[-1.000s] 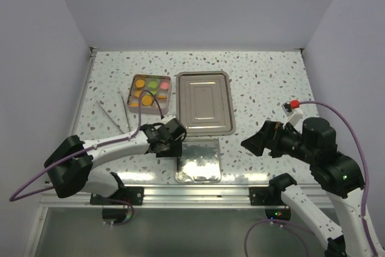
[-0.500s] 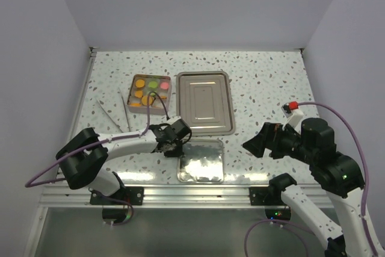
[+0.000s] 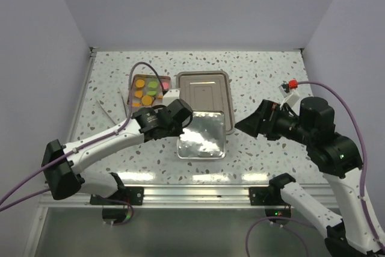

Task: Pack the cookies

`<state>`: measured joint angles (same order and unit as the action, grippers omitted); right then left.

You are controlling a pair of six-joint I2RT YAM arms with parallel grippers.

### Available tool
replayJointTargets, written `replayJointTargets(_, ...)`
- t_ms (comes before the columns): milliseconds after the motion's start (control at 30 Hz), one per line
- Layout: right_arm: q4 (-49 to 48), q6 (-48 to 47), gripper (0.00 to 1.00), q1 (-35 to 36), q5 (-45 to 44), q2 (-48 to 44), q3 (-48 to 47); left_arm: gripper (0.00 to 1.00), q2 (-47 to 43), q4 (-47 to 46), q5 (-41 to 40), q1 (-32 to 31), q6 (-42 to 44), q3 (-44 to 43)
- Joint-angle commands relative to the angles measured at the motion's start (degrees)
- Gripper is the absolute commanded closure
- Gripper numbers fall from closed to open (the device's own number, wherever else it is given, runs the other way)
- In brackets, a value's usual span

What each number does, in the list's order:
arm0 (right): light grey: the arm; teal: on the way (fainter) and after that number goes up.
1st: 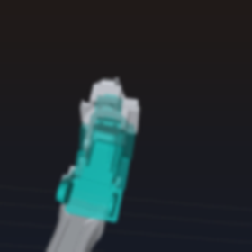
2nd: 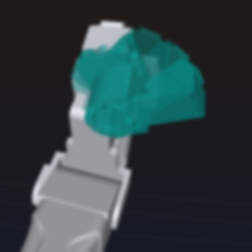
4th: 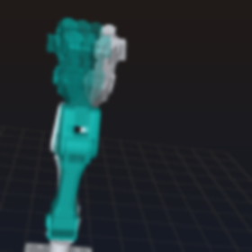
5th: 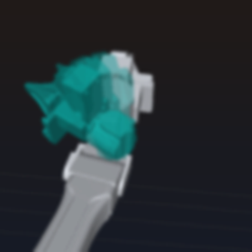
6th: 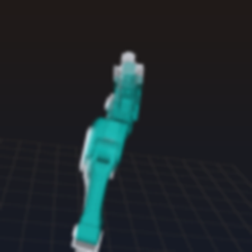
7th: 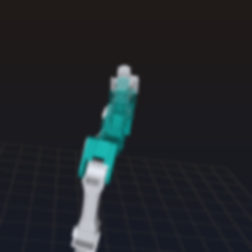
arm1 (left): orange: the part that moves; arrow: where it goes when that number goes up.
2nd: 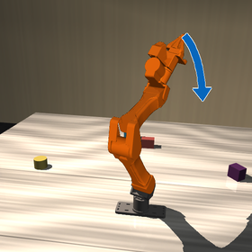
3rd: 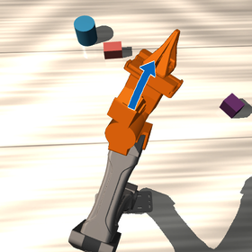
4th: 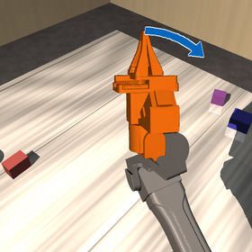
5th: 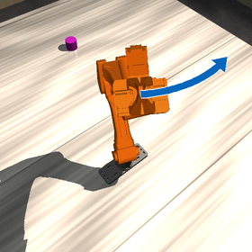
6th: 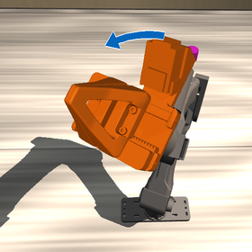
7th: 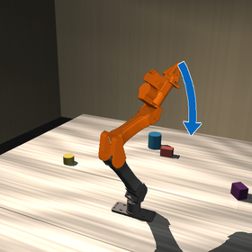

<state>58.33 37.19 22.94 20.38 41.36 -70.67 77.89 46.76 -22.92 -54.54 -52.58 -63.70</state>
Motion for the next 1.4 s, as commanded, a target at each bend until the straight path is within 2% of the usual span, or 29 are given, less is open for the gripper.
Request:
replayJointTargets(0, -11.9, 11.4, 0.01, 0.2, 5.3, 3.5, -2.6, 1.0, -3.6, 9.0, -10.4, -1.4, 2.1, -7.4)
replayJointTargets(300, -22.6, 26.3, 0.01, 0.2, 14.2, 20.3, -7.1, 1.0, -3.9, 20.0, -25.9, -8.3, 2.2, -21.6)
replayJointTargets(467, -27.3, 30.7, 0.01, 0.2, 15.5, 24.8, -7.4, 1.0, 3.0, 28.5, -33.7, -15.3, -1.6, -32.7)
replayJointTargets(533, -27.9, 31.4, 0.01, 0.2, 16.3, 26.6, -8.2, 1.0, 4.9, 28.7, -34.7, -18.1, -0.2, -35.7)
replayJointTargets(800, -25.5, 30.7, 0.01, 0.2, 18.2, 28.7, -9.0, 1.0, 8.6, 28.6, -40.9, -23.1, 1.7, -39.0)
replayJointTargets(1100, -16.5, 27.5, 0.01, 0.2, 23.2, 31.1, -10.2, 1.0, 8.0, 28.6, -51.5, -24.9, 11.3, -41.3)
replayJointTargets(1200, -16.5, 28.3, 0.01, 0.2, 23.3, 31.9, -10.7, 1.0, 6.6, 28.6, -56.0, -25.6, 13.4, -40.7)
replayJointTargets(1333, -18.5, 30.5, 0.01, 0.2, 24.2, 33.3, -10.8, 1.0, 5.2, 23.9, -62.3, -27.6, 23.3, -38.7)
replayJointTargets(1367, -18.9, 30.8, 0.01, 0.3, 24.4, 33.6, -11.3, 1.0, 4.9, 19.0, -62.9, -27.8, 25.8, -38.3)
